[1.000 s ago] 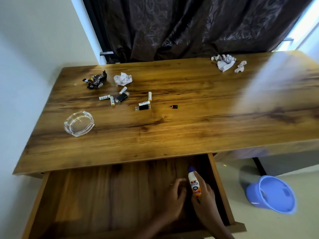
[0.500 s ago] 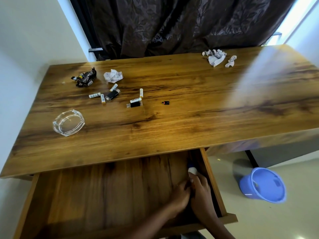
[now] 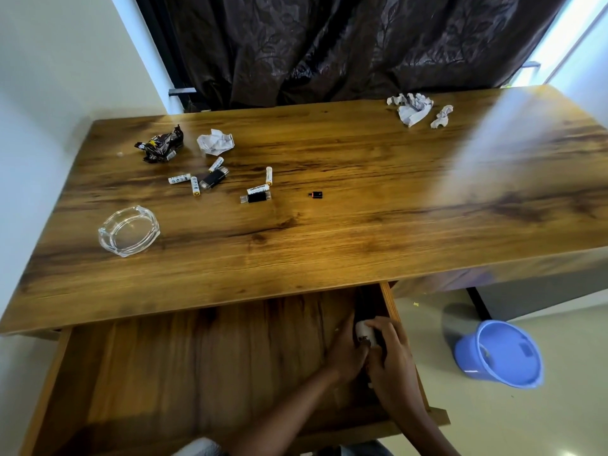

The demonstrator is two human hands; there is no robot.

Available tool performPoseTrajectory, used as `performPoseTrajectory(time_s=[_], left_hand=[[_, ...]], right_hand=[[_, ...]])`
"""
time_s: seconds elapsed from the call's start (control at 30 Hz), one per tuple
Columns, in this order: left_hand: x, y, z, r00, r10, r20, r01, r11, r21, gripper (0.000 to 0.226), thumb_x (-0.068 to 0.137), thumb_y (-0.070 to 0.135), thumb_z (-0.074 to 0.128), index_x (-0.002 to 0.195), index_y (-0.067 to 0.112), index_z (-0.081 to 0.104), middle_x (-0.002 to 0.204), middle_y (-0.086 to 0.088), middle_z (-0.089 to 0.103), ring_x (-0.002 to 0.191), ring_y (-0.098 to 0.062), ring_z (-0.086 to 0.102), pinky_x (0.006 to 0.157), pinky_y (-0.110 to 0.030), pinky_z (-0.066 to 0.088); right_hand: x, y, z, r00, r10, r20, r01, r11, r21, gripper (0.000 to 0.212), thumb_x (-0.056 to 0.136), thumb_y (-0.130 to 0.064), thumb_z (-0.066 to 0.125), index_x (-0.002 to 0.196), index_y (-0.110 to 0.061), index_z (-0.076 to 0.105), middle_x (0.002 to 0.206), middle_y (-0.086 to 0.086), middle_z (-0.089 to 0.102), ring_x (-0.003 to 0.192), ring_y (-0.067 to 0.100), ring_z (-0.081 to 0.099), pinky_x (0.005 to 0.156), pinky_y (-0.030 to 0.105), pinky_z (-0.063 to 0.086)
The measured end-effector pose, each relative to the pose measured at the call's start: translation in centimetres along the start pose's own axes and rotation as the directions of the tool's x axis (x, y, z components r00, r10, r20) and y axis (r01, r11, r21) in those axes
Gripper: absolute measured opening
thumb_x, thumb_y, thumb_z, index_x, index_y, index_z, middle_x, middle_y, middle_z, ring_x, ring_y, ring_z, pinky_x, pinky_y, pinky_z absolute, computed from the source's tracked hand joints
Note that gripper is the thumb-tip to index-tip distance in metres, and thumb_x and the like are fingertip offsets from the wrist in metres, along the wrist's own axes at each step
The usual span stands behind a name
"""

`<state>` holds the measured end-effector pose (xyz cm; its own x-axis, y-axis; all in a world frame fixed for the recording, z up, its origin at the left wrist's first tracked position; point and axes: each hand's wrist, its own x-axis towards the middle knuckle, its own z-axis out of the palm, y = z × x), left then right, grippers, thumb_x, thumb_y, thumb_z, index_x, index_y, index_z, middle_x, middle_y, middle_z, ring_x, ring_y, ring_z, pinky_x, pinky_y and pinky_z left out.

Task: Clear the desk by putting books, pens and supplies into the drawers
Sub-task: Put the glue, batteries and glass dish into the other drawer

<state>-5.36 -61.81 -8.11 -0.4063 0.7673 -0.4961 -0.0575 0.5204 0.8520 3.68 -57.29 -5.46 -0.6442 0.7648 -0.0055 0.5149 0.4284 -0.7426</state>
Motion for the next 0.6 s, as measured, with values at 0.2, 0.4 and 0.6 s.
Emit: performPoseTrajectory(time_s=[0.2, 0.4, 0.6], left_hand=[[1.1, 0.4, 0.2, 0.996, -0.021, 0.092, 0.007, 0.989, 0.149, 0.048, 0.091, 0.017, 0.056, 0.137, 0.023, 0.042, 0.13, -0.005, 0.056, 0.115, -0.019, 0.054, 0.094, -0.033, 0.049], [-0.3, -1.8, 0.5, 0.995, -0.07, 0.067, 0.058, 0.985, 0.165, 0.069, 0.091, 0.026, 0.058, 0.148, 0.032, 0.021, 0.144, 0.003, 0.039, 0.133, -0.018, 0.04, 0.105, -0.031, 0.04], [-0.3, -2.6, 0.6, 0.998, -0.024, 0.052, 0.005, 0.941, 0.339, 0.067, 0.092, 0.04, 0.053, 0.148, 0.037, 0.018, 0.151, 0.0, 0.027, 0.135, -0.02, 0.035, 0.108, -0.037, 0.038]], right_hand=[[1.0, 0.2, -1.0, 0.999, 0.018, -0.034, -0.015, 0.997, 0.077, 0.045, 0.079, 0.016, 0.048, 0.113, -0.012, 0.057, 0.118, 0.004, 0.05, 0.107, 0.014, 0.05, 0.083, 0.008, 0.041], [1.3, 0.8, -2.1, 0.996, 0.078, -0.034, -0.074, 0.991, 0.113, 0.046, 0.081, 0.015, 0.044, 0.116, -0.013, 0.055, 0.116, -0.002, 0.048, 0.11, 0.013, 0.052, 0.079, 0.013, 0.044], [2.0, 0.6, -1.6, 0.999, 0.04, -0.009, -0.039, 0.998, 0.05, 0.045, 0.084, 0.013, 0.046, 0.117, -0.016, 0.056, 0.113, -0.009, 0.045, 0.103, 0.01, 0.052, 0.072, 0.012, 0.044]])
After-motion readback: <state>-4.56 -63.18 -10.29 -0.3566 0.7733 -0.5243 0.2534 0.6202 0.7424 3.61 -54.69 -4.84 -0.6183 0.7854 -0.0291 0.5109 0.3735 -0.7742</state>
